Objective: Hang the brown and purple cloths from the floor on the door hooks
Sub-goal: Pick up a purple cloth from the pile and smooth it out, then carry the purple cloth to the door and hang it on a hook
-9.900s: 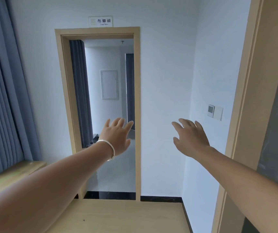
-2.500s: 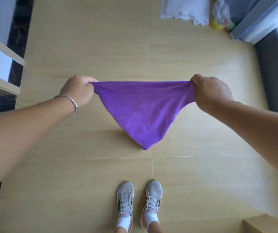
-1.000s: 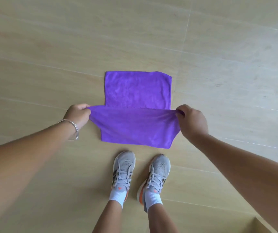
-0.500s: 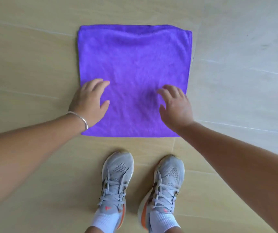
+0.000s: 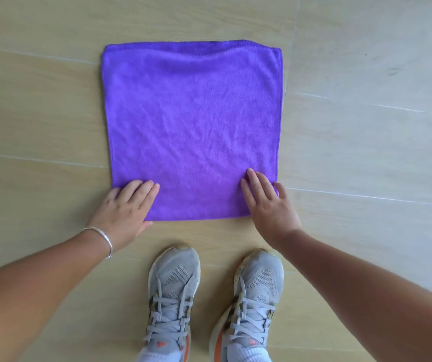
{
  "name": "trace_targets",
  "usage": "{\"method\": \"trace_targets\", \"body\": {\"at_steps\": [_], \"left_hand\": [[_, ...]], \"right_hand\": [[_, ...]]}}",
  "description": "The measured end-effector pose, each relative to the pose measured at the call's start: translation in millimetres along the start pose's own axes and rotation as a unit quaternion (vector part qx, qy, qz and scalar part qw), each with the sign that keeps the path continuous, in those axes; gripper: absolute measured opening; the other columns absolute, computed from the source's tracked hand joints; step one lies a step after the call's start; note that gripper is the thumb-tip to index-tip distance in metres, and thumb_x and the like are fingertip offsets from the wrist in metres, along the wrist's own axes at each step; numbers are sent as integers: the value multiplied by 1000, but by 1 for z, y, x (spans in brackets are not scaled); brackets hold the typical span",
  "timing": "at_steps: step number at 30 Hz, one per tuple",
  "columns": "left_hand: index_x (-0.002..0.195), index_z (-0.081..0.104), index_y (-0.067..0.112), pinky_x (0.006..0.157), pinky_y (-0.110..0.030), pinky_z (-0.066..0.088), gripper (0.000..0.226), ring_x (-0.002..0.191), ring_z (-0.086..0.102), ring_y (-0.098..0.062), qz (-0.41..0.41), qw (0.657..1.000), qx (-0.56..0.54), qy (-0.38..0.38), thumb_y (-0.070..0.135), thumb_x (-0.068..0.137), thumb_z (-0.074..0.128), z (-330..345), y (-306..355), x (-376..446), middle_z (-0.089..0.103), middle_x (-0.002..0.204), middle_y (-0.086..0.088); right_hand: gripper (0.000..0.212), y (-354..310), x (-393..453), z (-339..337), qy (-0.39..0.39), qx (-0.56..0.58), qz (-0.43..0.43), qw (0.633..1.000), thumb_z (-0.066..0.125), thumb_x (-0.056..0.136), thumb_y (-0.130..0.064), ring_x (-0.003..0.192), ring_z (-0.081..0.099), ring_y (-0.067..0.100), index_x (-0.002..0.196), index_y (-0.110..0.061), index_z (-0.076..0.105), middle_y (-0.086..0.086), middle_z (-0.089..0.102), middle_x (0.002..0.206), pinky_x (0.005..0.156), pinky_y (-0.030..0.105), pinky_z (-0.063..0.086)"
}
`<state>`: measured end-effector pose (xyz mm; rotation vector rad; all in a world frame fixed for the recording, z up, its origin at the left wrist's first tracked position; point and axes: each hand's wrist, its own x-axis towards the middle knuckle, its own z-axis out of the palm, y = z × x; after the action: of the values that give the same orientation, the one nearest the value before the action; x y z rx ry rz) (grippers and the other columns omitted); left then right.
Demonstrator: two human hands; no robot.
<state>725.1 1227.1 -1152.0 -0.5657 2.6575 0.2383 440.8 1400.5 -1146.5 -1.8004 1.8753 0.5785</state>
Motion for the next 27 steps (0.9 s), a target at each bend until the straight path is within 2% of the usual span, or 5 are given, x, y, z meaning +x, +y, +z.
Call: {"method": "trace_targets", "body": {"at_steps": [5, 8, 11, 17, 27], "left_hand": [[119, 51, 3, 54, -38, 53, 39, 90, 59, -32, -7, 999, 24, -41, 5, 83, 36, -27, -3, 17, 60, 109, -14], [118, 47, 13, 71, -37, 46, 31, 104, 55, -28, -100, 986, 37, -126, 5, 89, 43, -57, -5, 26, 51, 116, -7], [113, 49, 17, 77, -35, 43, 31, 108, 56, -27, -148, 978, 32, -147, 5, 85, 52, -101, -13, 29, 58, 112, -4], [118, 40, 16, 62, -31, 30, 49, 79, 60, -28, -191, 976, 5, -104, -3, 74, 54, -217, -34, 13, 55, 72, -2], [87, 58, 29, 57, -27, 35, 29, 78, 55, -24, -226, 961, -150, -56, 10, 73, 41, -477, -81, -34, 65, 89, 6]], "right_hand": [[54, 1, 7, -27, -7, -1, 6, 1000, 28, 94, -10, 139, 31, 29, 148, -11, 28, 13, 20, 158, 95, 40, 41], [36, 3, 13, -57, -15, 10, 38, 999, 34, 91, -8, 109, 55, 27, 122, -17, 50, 3, 54, 128, 78, 35, 42], [26, 9, 8, -98, -26, -13, 58, 998, 43, 90, -7, 98, 61, 24, 112, -18, 53, 0, 62, 106, 67, 31, 37], [29, 32, -32, -205, -31, -17, 84, 996, 45, 87, -5, 92, 64, 24, 111, -21, 50, -2, 64, 100, 62, 29, 33], [32, 97, -131, -467, 67, 85, 112, 988, 42, 75, -8, 82, 58, 22, 90, -28, 62, -5, 65, 89, 61, 27, 34]]}}
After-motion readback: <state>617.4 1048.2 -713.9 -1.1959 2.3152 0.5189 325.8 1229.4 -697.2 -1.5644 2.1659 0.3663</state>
